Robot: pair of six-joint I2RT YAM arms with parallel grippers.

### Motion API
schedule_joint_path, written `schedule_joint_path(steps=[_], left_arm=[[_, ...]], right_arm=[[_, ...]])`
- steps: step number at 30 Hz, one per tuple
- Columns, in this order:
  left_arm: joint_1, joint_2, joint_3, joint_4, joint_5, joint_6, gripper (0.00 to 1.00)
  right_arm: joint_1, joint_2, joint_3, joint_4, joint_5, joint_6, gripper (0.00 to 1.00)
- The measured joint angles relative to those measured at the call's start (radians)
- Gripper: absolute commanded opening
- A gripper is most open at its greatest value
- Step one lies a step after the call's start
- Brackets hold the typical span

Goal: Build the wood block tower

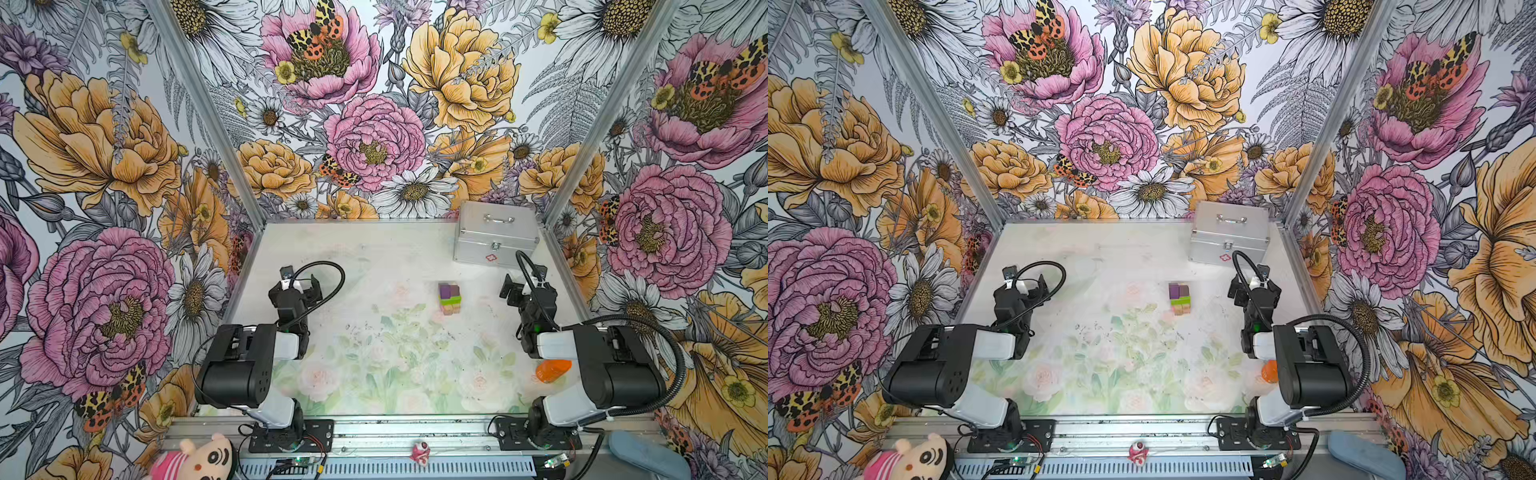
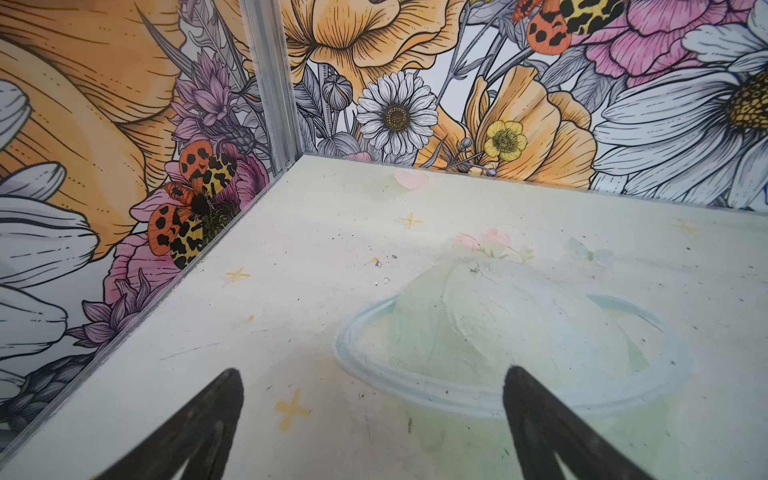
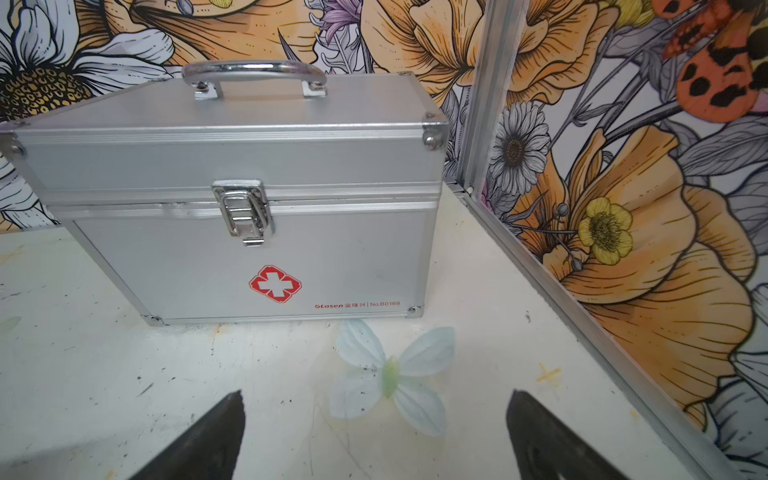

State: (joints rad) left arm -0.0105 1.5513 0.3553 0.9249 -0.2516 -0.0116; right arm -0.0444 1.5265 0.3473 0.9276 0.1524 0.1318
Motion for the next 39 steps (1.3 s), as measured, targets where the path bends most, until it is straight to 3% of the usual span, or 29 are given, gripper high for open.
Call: schedule_joint_path(steps=[14, 39], left_arm=[[0.0, 0.0, 0.0, 0.0, 0.002, 0.0, 0.99], [0.0, 0.0, 0.0, 0.0, 0.002, 0.0, 0.99]], right_arm=[[-0.003, 0.001, -0.048, 0.06, -0.15, -0.045, 1.0], [-0.014, 0.007, 0.037, -0.077, -0.206, -0.047, 1.0]])
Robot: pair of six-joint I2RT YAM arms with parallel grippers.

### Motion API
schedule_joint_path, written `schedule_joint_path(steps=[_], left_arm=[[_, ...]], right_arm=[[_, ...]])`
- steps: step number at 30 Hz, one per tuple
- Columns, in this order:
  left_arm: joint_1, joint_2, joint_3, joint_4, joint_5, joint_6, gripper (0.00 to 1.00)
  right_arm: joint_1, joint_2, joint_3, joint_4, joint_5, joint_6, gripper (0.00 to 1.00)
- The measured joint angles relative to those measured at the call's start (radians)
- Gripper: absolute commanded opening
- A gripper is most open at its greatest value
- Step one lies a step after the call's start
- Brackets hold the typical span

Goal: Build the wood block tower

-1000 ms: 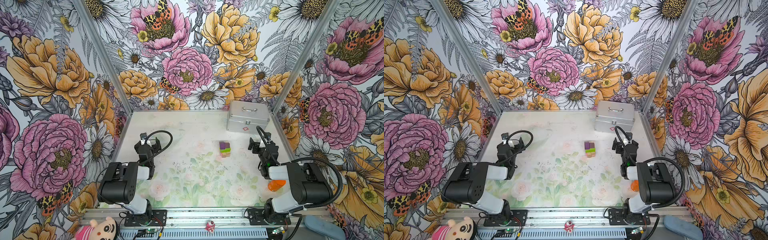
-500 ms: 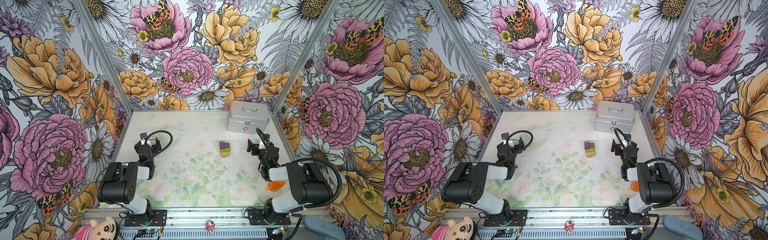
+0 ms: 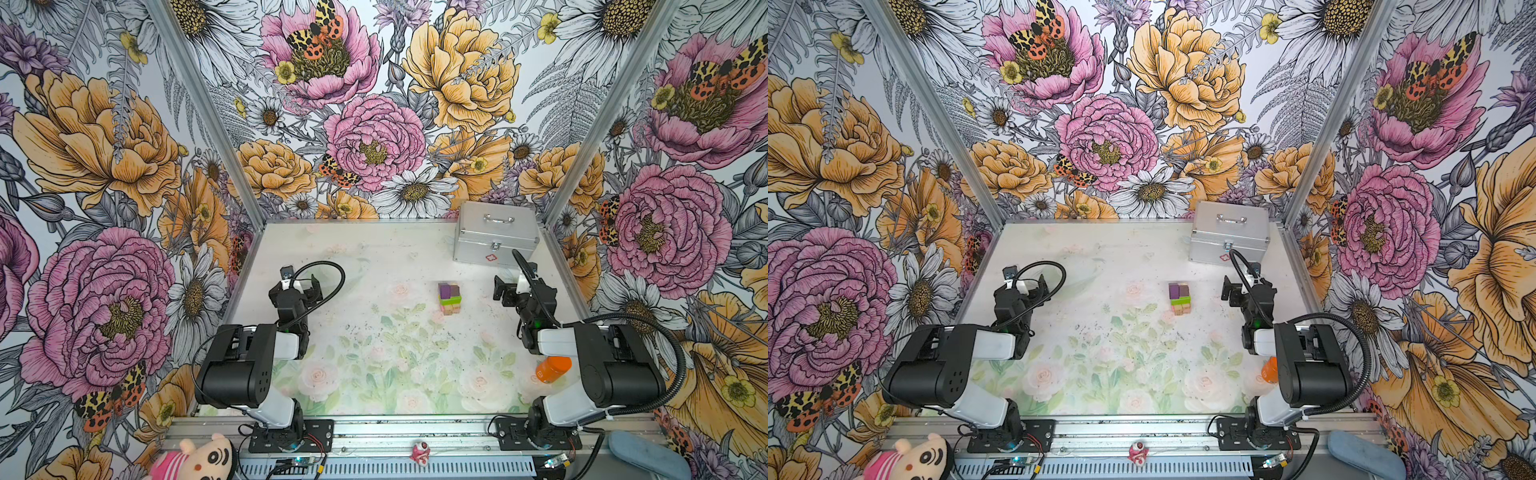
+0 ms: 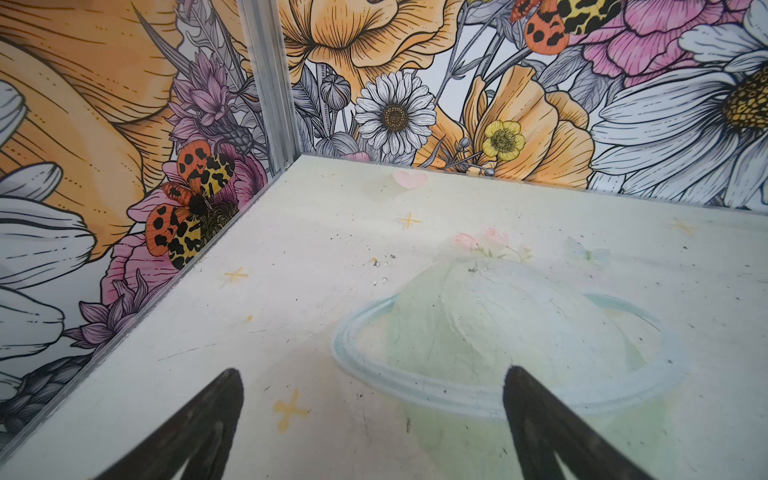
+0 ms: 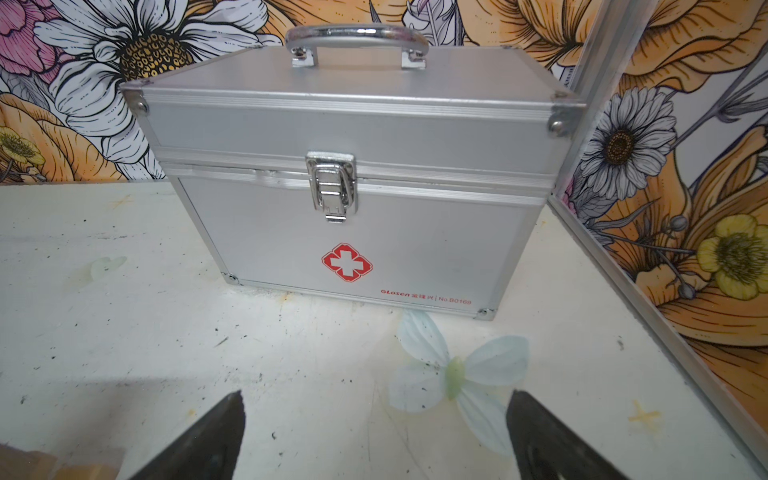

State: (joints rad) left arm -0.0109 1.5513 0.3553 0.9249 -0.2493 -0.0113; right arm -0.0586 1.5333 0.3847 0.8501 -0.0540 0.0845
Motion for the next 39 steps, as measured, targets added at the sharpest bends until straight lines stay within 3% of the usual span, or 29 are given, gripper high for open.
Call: schedule_joint_path(steps=[39], left_arm=[[-0.006, 0.0, 0.0, 0.0, -0.001, 0.0, 0.99]], right_arm=[[0.007, 0.0, 0.0, -0.005, 0.016, 0.0, 1.0]])
